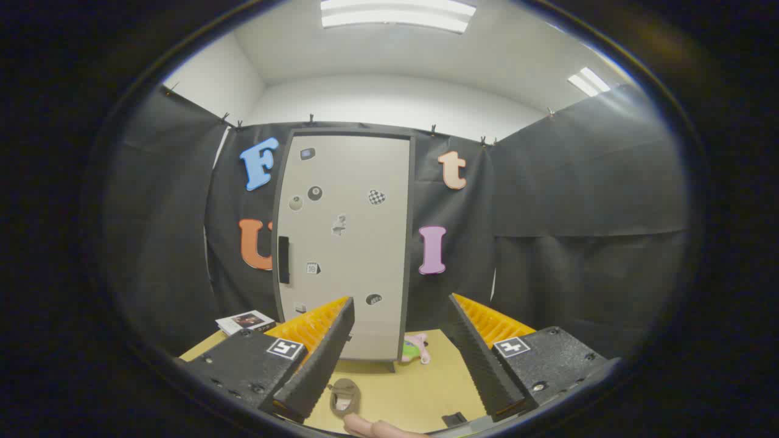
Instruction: Open the shoe cabinet door, grab the shoes and put them into the shoe cabinet, then close the shoe cabinet door.
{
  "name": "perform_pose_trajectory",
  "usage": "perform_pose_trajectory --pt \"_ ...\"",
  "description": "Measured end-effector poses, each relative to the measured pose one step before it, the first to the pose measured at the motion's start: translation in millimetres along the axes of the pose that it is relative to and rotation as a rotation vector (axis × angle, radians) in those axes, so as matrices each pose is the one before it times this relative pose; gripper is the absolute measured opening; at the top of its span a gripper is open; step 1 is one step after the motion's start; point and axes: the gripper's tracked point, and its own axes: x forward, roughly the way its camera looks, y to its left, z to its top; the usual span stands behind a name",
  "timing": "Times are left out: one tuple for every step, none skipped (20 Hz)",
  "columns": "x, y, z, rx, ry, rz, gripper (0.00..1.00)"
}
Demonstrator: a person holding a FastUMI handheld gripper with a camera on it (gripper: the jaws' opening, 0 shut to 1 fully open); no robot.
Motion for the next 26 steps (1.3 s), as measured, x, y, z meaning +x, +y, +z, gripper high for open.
perform_pose_trajectory --pt "0.92 -0.88 0.36 0.00010 0.00103 -0.00088 0.99" --pt "0.66 -0.24 -1.62 0.00010 0.00122 0.00459 0.99" --pt "-0.03 2.58 -1.06 -0.00397 0.00326 0.01145 0.99" --pt "0.33 -0.46 -2.07 -0.00325 0.00106 0.00215 0.99" --pt "-0.03 -0.99 0.39 0.00117 -0.00414 -0.00056 0.99" --pt "0.29 0.42 -0.04 -0.00227 -0.00299 0.00337 0.99" --pt "-0.08 0.15 -0.56 -0.00104 -0.00080 0.00199 0.98" --pt "0.07 -0.21 -0.19 0.00263 -0.00145 0.00114 0.99" --pt "0.81 0.58 0.09 0.00122 -0.00045 0.00382 0.99" --pt "0.81 -1.00 -0.78 0.00043 0.00145 -0.00012 0.99" --pt "0.48 0.04 -0.43 0.00167 0.00300 0.00044 0.98" --pt "1.12 0.84 -2.31 0.00403 0.00566 0.00225 0.99" --pt "1.29 0.66 -2.10 0.00706 0.00549 -0.00004 0.99" --pt "0.67 1.46 -1.79 0.00455 0.00469 0.00590 0.99" --pt "0.51 2.46 0.04 -0.00019 0.00036 0.00757 0.99" --pt "1.32 0.33 -1.10 -0.00016 0.00021 0.00111 0.98" --pt "2.02 1.91 -0.48 0.00037 0.00160 0.00239 0.98" --pt "2.02 3.10 -1.36 -0.00038 0.00202 0.00378 0.99" --pt "3.55 1.78 -0.41 0.00173 0.00281 0.00084 0.99" --pt "3.61 1.91 -0.82 0.00310 0.00340 -0.00009 0.99" --pt "4.07 2.47 -1.37 0.00198 0.00628 0.00094 0.99" --pt "3.04 4.04 -2.50 0.00179 0.00902 0.00882 0.98" --pt "3.39 6.62 -0.85 0.00549 0.00920 0.01640 0.98" --pt "4.00 5.54 -1.09 0.00597 0.00591 0.01443 0.99" --pt "3.67 4.77 0.98 0.00342 0.00325 0.01198 0.99" --pt "5.08 4.10 0.21 0.00187 0.00374 0.00840 0.99"
